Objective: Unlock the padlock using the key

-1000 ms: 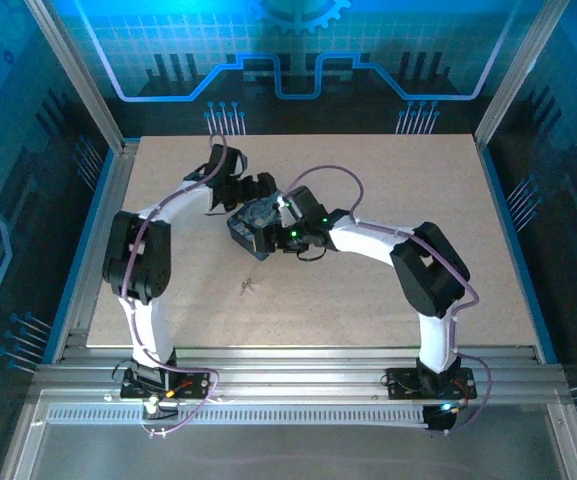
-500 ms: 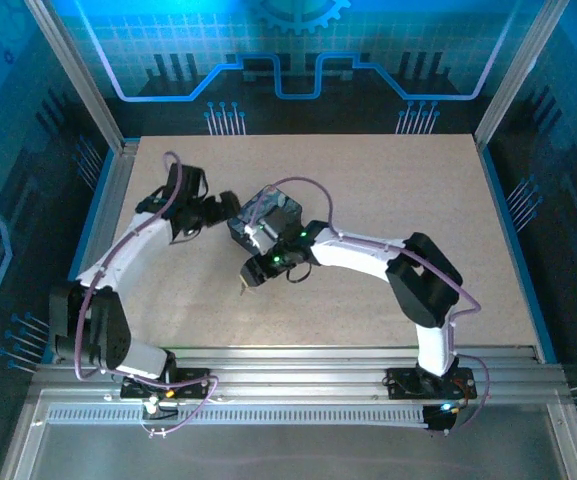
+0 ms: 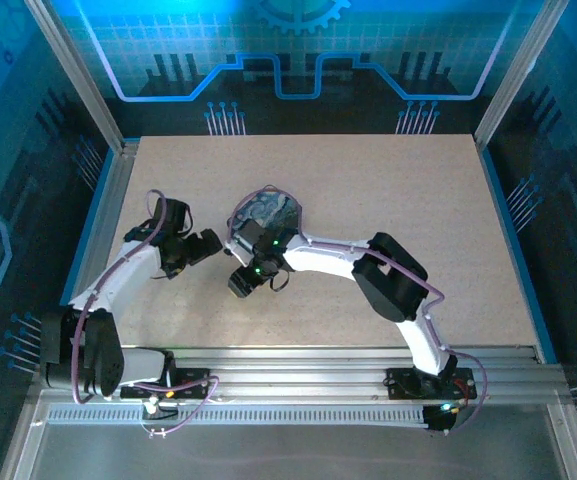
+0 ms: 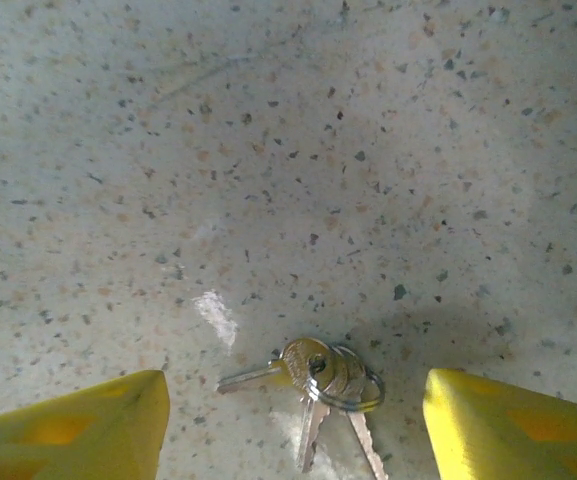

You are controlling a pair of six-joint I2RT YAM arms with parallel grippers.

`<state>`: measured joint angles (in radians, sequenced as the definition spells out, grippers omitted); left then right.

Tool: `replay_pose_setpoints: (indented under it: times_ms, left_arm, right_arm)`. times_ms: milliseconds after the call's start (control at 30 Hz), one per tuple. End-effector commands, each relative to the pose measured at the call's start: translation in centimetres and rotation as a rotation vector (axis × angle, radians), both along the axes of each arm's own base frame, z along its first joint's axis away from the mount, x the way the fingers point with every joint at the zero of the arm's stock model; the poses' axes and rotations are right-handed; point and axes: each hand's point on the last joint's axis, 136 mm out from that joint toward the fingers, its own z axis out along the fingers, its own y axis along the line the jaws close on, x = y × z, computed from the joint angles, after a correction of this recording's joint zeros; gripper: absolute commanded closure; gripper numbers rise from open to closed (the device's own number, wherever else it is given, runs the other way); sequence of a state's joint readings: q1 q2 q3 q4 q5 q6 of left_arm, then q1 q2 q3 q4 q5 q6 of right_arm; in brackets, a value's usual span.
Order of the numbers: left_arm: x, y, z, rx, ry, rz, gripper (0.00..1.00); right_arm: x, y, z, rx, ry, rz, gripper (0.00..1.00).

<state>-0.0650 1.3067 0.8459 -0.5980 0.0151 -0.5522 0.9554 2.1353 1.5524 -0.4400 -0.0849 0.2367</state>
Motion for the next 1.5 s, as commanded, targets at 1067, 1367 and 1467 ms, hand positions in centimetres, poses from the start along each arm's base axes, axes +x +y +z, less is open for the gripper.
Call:
replay_pose_setpoints:
  times_ms: [1067,1367,1467]
  left_arm:
    - [-2.5,-10.4,-0.1,-0.289,-0.007,-0.254,0.12]
    - [-2.2,-10.7,-0.8,-0.309,0.009,-0.215,0.17]
    - [-2.2,-9.6,-0.7,-0.288,0.009,-0.174,0.17]
  right_arm:
    - [2.5,-8.6,-0.2,0.308,0.349,-0.460,0.98]
    - [2.9,-9.4,1.5,0.267,0.283,-0.416,0.83]
    - [2.7,-8.8,2.0,0.194,0.182,-0.349,0.78]
